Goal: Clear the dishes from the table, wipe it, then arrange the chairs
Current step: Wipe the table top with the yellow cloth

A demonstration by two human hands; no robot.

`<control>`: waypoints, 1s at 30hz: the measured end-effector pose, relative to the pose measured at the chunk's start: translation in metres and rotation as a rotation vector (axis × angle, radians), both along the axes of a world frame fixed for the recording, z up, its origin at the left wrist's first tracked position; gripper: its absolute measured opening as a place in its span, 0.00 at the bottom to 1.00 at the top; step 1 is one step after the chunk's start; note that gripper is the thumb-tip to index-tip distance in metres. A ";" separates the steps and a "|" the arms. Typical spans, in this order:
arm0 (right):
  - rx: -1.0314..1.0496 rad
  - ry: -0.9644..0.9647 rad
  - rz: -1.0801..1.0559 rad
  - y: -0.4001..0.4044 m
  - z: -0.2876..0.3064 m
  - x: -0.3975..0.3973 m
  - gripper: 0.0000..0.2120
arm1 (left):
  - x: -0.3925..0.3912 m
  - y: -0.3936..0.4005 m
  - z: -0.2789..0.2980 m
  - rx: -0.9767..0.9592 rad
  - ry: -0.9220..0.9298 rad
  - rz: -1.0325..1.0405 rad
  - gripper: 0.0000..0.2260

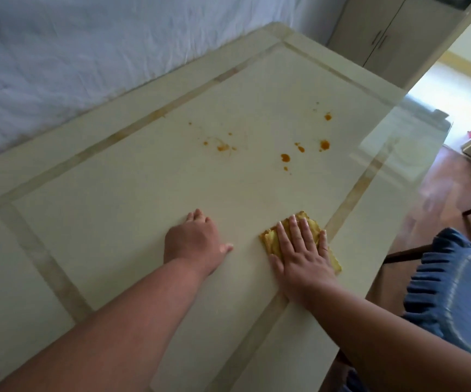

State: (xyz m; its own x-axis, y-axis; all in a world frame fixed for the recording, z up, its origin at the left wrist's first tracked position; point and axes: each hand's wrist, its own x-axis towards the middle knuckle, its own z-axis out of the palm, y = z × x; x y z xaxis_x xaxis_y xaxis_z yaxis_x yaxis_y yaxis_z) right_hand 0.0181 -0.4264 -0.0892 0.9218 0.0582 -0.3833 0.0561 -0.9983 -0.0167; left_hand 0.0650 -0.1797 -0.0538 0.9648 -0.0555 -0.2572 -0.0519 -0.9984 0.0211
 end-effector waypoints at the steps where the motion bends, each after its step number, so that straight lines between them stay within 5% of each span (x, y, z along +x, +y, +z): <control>1: -0.003 -0.010 0.023 0.001 -0.001 0.007 0.37 | 0.003 0.005 0.000 -0.007 -0.062 -0.024 0.29; 4: -0.005 -0.029 0.132 0.001 -0.003 0.033 0.40 | 0.018 0.027 -0.007 -0.108 -0.285 0.004 0.19; 10: 0.048 -0.072 0.326 0.026 -0.004 0.135 0.37 | 0.101 0.079 -0.039 -0.195 -0.486 0.300 0.18; 16: 0.084 -0.128 0.479 0.084 -0.013 0.254 0.37 | 0.192 0.114 -0.049 -0.197 -0.365 0.678 0.31; 30: 0.163 -0.155 0.539 0.240 -0.019 0.430 0.38 | 0.204 0.112 -0.072 0.043 -0.306 0.611 0.34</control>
State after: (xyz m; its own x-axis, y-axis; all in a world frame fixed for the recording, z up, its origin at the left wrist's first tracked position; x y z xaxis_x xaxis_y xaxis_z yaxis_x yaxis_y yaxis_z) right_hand 0.4479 -0.1860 -0.1084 0.7902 0.5816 -0.1931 0.5696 -0.8133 -0.1188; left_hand 0.2689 -0.0679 -0.1263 0.8492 0.5264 0.0426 0.5240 -0.8499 0.0553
